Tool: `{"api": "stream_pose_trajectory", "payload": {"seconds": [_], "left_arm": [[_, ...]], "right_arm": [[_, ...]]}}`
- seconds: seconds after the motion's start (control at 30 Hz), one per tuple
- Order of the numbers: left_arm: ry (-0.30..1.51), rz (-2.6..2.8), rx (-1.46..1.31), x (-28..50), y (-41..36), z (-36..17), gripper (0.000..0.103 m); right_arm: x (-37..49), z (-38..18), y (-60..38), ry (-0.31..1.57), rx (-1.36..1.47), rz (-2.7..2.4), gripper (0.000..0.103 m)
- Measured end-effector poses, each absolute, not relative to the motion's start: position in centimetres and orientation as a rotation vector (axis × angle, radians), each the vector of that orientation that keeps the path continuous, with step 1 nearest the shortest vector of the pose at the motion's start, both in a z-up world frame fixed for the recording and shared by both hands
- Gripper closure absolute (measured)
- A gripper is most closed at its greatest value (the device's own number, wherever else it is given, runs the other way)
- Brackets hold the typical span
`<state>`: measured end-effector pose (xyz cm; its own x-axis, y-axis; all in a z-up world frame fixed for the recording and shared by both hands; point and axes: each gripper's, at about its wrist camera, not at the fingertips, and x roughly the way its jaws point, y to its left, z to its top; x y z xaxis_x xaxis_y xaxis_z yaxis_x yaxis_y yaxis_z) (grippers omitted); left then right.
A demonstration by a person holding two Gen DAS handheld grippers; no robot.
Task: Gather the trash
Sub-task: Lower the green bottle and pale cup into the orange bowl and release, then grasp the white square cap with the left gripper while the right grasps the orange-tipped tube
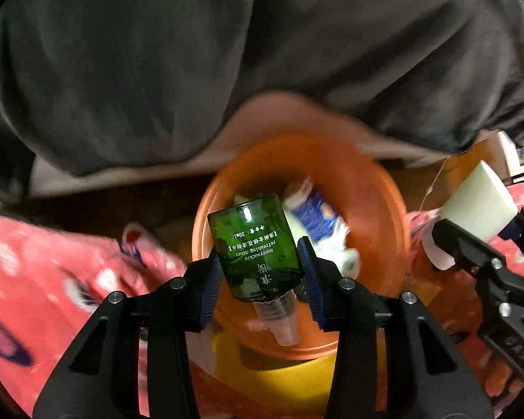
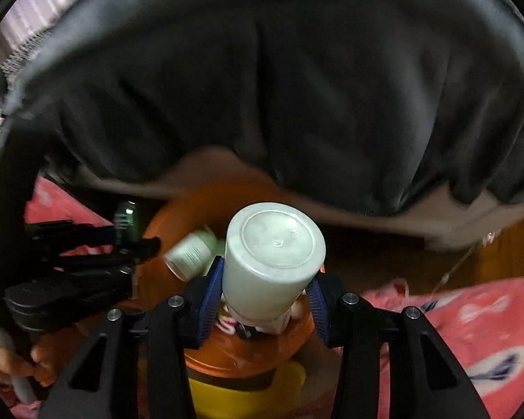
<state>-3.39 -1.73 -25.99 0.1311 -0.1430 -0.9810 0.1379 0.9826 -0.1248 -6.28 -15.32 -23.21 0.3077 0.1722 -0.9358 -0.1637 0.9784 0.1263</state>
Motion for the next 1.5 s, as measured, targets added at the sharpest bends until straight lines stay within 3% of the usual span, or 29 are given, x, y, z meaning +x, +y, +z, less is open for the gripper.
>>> {"api": "stream_pose_trajectory", "payload": {"seconds": [0.33,0.4,0.53,0.97,1.07,1.3,1.5], "left_arm": [[1.588,-0.188,0.018,-2.5,-2.5,-31.6,0.059],[1.595,-0.192,0.031,-2.6,-2.8,-31.8,0.045],[1.581,-0.186,0.029,-2.3,-2.8,-31.6,0.034],[1.513,-0.137,-0.022,-2.6,-1.2,-29.3,0.034],[1.433,-0.129,-0.001,-3.1,-1.0,-26.8,0.034],[1.175,-0.235,-0.027,-4.9,0.5,-14.5,0.033],[0.965,-0.241,-0.091,0.4,1.9,-4.2,0.020]], "right_arm": [[-5.1,-29.0,-14.8,1.443,0.025,0.205,0.059],[-5.0,-29.3,-14.7,1.451,0.036,0.196,0.057],[-5.3,-28.7,-14.9,1.417,0.035,0.173,0.035],[-5.3,-26.7,-17.8,1.337,0.121,0.123,0.029],[-5.6,-24.8,-18.2,1.280,0.133,0.127,0.029],[-6.2,-15.9,-20.2,1.025,0.157,0.141,0.012],[-6.2,-10.7,-21.9,0.883,0.222,0.185,0.006]]}}
